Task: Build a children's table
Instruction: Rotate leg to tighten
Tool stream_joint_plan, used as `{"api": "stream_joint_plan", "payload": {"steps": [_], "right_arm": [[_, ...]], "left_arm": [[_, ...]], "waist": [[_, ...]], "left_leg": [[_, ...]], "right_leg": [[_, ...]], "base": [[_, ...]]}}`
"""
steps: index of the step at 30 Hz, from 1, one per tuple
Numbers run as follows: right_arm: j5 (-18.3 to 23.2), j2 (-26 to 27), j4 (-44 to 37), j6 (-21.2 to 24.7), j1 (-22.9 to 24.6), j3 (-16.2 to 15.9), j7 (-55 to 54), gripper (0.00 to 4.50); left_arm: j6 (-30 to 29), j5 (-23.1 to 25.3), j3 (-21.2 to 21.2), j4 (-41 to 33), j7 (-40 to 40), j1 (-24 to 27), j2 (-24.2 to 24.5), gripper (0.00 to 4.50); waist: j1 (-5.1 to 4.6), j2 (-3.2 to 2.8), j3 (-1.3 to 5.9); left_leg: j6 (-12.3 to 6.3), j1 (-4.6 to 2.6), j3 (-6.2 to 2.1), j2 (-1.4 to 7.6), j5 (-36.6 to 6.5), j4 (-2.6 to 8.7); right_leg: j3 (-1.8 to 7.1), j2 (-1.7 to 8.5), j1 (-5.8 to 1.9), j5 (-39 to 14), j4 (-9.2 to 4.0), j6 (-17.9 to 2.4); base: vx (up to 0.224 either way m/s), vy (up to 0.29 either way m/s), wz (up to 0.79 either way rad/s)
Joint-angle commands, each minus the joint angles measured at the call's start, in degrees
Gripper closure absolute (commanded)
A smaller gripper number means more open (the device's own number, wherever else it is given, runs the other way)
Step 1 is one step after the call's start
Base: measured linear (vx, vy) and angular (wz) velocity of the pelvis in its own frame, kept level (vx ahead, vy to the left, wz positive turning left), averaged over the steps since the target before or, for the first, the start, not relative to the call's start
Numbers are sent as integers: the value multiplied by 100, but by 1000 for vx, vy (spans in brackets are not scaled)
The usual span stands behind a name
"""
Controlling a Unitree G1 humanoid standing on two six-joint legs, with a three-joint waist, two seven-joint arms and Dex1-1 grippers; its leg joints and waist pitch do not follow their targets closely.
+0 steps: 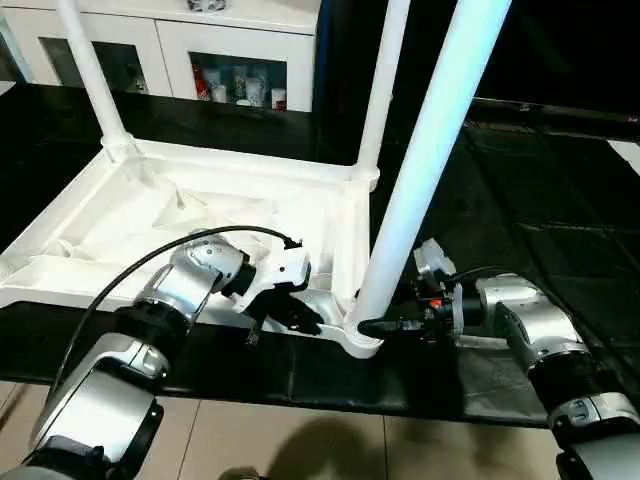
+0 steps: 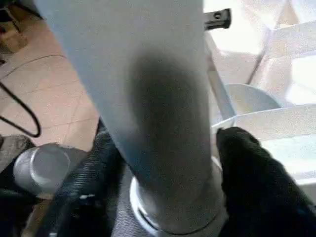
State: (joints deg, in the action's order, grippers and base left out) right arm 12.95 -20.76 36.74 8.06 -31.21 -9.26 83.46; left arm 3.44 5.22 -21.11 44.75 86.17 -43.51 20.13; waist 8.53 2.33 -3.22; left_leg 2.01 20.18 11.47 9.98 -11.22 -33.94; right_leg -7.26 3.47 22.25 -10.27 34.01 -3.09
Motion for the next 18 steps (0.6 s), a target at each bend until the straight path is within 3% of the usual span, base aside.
{"api": "stream_joint_plan", "payload": {"steps": [1, 7, 14, 17, 18], "right_arm": [[9, -26, 77, -84, -118, 39, -20, 196], [74, 4, -19, -22, -26, 49, 23, 238], [117, 207, -522, 284, 373, 125, -618, 243], [-12, 383, -509, 274, 392, 206, -1232, 245], [-263, 592, -402, 281, 356, 267, -2067, 246]], "left_arm": [[39, -22, -186, -218, 251, -4, -82, 450], [-107, -118, -79, -209, 117, 44, -151, 450], [-377, -53, 58, -13, -450, 14, -298, 450], [-531, -11, 163, 165, -927, -78, -463, 450], [-741, -6, 316, 372, -1498, -193, -687, 450]], "waist": [[-33, -31, 399], [-39, -28, 390], [-27, -42, 391], [-70, -30, 355], [-98, -40, 343]], "left_leg": [[-298, -63, -204, 502, -687, 364], [-283, -68, -204, 492, -722, 365], [-267, -78, -216, 504, -726, 375], [-147, -90, -219, 469, -975, 379], [-93, -110, -222, 459, -1040, 390]], "right_leg": [[455, 727, -298, -1313, -395, -915], [451, 720, -295, -1482, -416, -870], [454, 719, -286, -1456, -415, -829], [441, 738, -281, -2086, -512, -671], [438, 733, -263, -2353, -556, -590]], "base": [[0, 0, 0], [0, 0, 0], [0, 0, 0], [0, 0, 0], [0, 0, 0]]}}
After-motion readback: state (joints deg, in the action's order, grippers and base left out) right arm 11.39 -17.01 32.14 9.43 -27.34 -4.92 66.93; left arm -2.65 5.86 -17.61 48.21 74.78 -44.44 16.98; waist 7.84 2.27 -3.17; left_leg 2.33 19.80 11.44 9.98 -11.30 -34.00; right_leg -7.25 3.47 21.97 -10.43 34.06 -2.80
